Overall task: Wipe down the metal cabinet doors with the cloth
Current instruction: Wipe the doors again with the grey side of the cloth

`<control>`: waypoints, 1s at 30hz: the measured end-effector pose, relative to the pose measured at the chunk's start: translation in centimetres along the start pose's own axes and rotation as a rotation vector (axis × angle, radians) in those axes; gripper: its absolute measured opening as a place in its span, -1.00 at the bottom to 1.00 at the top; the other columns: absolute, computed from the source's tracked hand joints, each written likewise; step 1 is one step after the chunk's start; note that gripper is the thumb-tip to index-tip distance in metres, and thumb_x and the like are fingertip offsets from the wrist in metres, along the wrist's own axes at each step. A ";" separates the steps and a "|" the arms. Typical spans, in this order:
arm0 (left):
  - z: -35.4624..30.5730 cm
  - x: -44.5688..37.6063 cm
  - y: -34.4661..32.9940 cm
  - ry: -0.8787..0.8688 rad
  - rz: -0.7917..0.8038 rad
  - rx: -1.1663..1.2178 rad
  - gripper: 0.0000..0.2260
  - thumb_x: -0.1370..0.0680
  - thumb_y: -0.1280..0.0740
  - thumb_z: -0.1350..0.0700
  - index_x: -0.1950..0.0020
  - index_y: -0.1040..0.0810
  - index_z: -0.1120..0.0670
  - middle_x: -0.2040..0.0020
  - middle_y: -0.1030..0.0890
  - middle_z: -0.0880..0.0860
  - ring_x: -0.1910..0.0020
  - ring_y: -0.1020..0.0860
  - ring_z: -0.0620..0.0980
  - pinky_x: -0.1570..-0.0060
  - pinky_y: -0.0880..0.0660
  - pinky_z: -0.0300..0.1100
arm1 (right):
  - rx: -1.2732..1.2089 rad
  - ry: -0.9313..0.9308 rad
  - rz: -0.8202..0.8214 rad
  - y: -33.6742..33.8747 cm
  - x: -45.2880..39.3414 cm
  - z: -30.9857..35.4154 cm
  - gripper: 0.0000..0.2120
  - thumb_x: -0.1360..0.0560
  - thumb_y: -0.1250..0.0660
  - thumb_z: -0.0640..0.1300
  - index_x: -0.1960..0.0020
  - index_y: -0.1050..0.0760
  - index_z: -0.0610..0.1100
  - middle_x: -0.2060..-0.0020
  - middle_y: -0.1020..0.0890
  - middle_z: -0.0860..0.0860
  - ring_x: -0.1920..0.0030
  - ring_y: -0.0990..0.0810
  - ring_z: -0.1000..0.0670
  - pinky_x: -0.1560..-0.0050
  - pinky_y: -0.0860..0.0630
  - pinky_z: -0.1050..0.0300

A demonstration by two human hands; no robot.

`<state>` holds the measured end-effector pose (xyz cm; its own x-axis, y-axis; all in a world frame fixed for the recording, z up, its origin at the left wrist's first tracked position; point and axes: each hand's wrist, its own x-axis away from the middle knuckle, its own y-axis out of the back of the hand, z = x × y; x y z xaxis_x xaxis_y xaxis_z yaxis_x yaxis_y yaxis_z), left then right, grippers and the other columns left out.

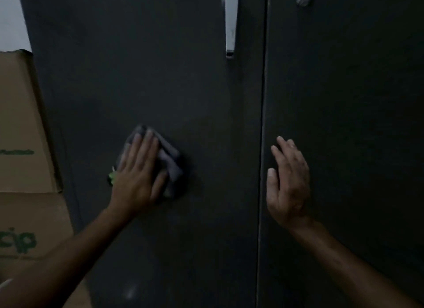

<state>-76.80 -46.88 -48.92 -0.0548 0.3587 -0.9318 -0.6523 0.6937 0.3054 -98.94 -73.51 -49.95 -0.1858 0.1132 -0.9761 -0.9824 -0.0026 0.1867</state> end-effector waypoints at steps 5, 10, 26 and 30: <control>-7.9 -12.9 0.7 0.174 -0.157 0.123 -0.34 -0.69 -0.19 -0.07 -0.69 -0.12 0.23 -0.71 -0.08 0.20 -0.69 -0.04 0.25 -0.67 0.04 0.14 | 0.027 -0.018 0.029 2.1 -1.7 -1.1 -0.56 -0.59 -0.22 -0.31 -0.46 -0.41 -0.32 -0.52 -0.38 -0.20 -0.58 -0.26 -0.19 -0.50 -0.27 -0.34; -15.8 -2.1 -3.9 -0.533 0.084 0.061 -0.40 -0.72 -0.16 -0.08 -0.70 -0.15 0.17 -0.72 -0.10 0.13 -0.70 -0.09 0.14 -0.63 -0.14 0.13 | 0.144 -0.055 0.022 5.9 -0.6 -5.2 -0.55 -0.61 -0.21 -0.23 -0.48 -0.40 -0.28 -0.55 -0.35 -0.18 -0.59 -0.23 -0.18 -0.52 -0.25 -0.30; -26.2 -10.0 -5.2 -0.741 0.085 0.057 -0.38 -0.73 -0.16 -0.12 -0.70 -0.14 0.15 -0.72 -0.12 0.07 -0.70 -0.09 0.08 -0.66 -0.07 0.06 | 0.379 -0.087 0.158 14.3 -0.1 -19.9 -0.40 -0.65 -0.22 -0.02 -0.62 -0.19 -0.21 -0.64 -0.06 -0.17 -0.65 0.02 -0.18 -0.59 -0.05 -0.33; -21.8 -14.4 -3.5 -0.461 -0.021 0.003 -0.36 -0.71 -0.14 -0.16 -0.72 -0.10 0.07 -0.72 -0.13 0.05 -0.70 -0.09 0.12 -0.66 -0.03 0.08 | 0.386 0.018 0.142 16.1 -1.7 -22.8 -0.38 -0.64 -0.15 0.08 -0.61 -0.19 -0.18 -0.65 -0.08 -0.18 -0.65 0.01 -0.17 -0.59 -0.05 -0.33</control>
<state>-90.23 -68.12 -40.80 0.3010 0.5843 -0.7536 -0.6472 0.7056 0.2886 -114.90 -96.40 -47.84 -0.3229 0.1214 -0.9386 -0.8684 0.3562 0.3449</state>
